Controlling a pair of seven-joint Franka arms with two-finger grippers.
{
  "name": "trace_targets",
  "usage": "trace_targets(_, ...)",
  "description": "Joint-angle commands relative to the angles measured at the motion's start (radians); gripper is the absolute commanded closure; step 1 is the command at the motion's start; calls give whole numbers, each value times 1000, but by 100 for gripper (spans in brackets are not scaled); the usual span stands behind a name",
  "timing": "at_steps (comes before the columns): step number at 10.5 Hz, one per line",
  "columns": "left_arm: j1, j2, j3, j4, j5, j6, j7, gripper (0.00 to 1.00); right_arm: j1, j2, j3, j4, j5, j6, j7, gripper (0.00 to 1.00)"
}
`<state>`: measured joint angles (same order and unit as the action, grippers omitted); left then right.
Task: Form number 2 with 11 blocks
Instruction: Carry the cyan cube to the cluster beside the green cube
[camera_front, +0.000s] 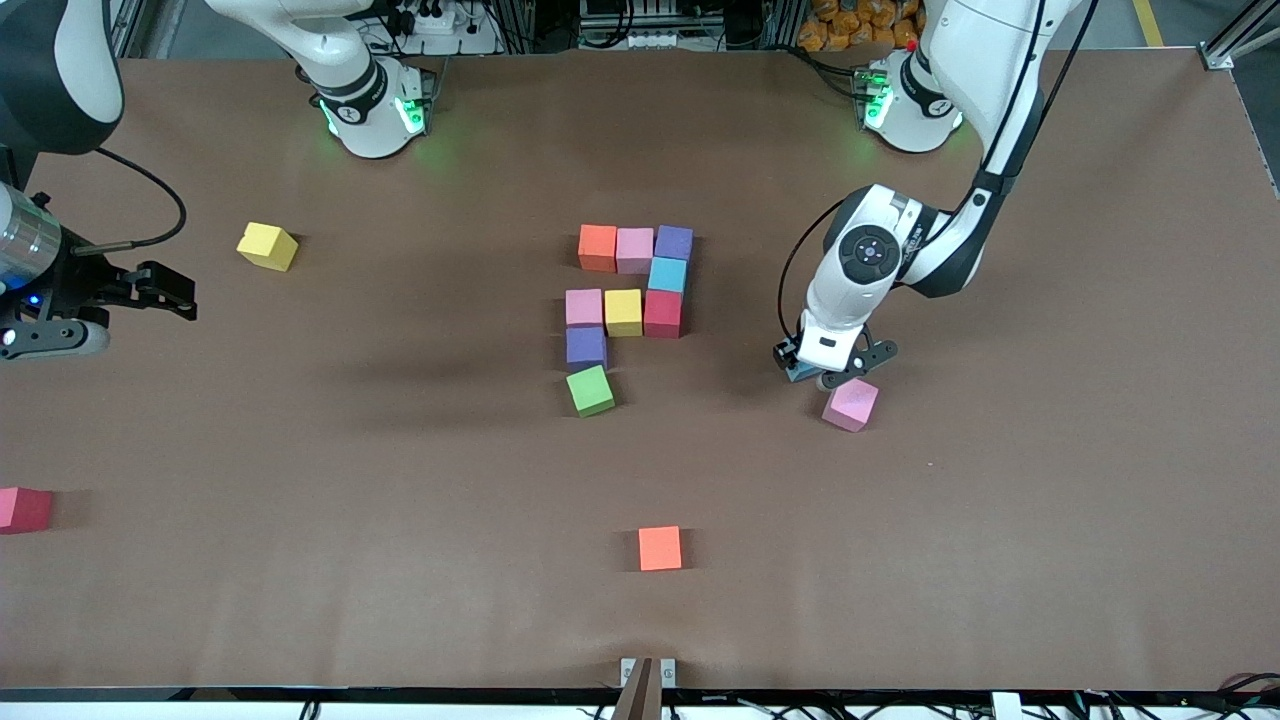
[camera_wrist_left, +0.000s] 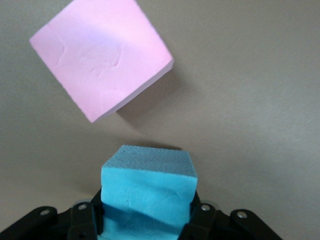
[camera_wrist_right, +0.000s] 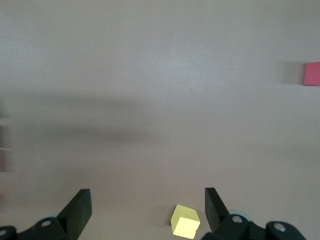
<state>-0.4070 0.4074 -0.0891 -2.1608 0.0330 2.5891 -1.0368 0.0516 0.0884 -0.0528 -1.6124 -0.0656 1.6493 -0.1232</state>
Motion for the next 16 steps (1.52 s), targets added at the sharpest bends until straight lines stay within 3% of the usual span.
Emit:
trace_targets(1,8,7,-17,68,-39,-6,-145,100,17,-2,4,6,16,1,-9,0)
trace_targets(5,-21,134,-41,224,-59,-27,-515,100,70,22,1,5,91,30,-6,0)
trace_targets(9,-84,272,-41,514,-133,-257,-822,100,59,36,-5,-4,101,63,-3,0)
trace_targets(16,-216,393,-21,670,-117,-270,-1332,100,45,37,-5,-1,99,61,-9,0)
